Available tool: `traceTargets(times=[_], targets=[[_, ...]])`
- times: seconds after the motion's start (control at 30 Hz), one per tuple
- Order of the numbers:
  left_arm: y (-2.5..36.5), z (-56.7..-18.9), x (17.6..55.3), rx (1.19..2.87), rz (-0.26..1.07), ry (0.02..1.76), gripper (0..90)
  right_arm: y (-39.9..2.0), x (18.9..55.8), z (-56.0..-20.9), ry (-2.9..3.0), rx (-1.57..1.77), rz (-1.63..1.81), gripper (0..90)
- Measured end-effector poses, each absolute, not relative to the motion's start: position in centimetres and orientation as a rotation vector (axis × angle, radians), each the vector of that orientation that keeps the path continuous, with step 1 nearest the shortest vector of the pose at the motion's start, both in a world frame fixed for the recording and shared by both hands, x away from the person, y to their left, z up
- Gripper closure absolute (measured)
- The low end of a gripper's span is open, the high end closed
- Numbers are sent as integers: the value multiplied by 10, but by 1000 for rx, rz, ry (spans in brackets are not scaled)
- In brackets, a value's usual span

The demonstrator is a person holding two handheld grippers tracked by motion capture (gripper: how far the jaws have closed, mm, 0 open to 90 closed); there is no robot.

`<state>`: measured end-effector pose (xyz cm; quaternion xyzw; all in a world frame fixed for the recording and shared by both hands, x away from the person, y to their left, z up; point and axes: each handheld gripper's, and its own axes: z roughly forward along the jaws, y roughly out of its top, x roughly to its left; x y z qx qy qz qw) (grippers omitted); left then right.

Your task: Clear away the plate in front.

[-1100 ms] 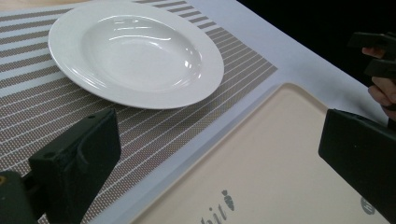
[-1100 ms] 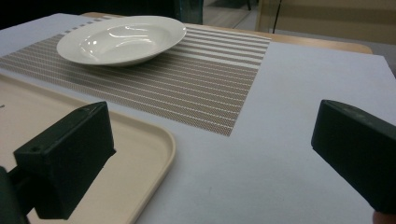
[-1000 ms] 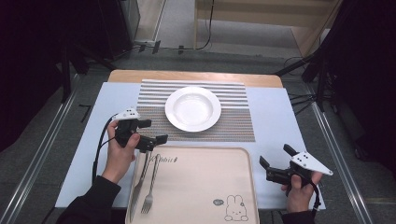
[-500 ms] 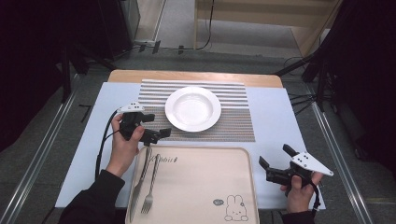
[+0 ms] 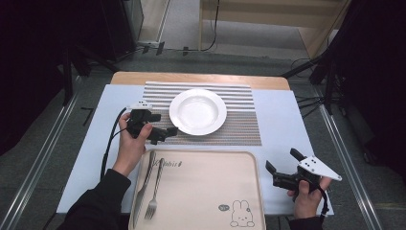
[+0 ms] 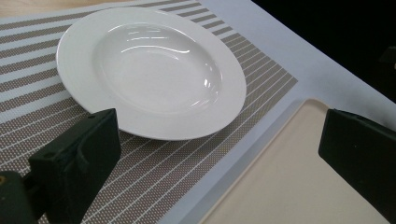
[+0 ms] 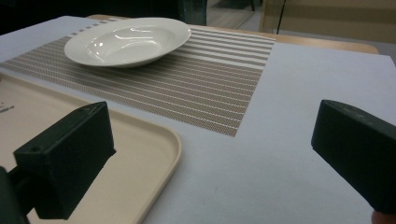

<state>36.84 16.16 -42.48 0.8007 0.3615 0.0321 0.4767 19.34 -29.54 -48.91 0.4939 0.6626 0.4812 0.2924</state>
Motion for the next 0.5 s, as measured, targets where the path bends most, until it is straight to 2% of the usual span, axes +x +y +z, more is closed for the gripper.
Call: traceTargets(times=[0.5], targets=[[151,-428,387,1965,80,906,0,-297,194,-489,1762,1329,1284,0]])
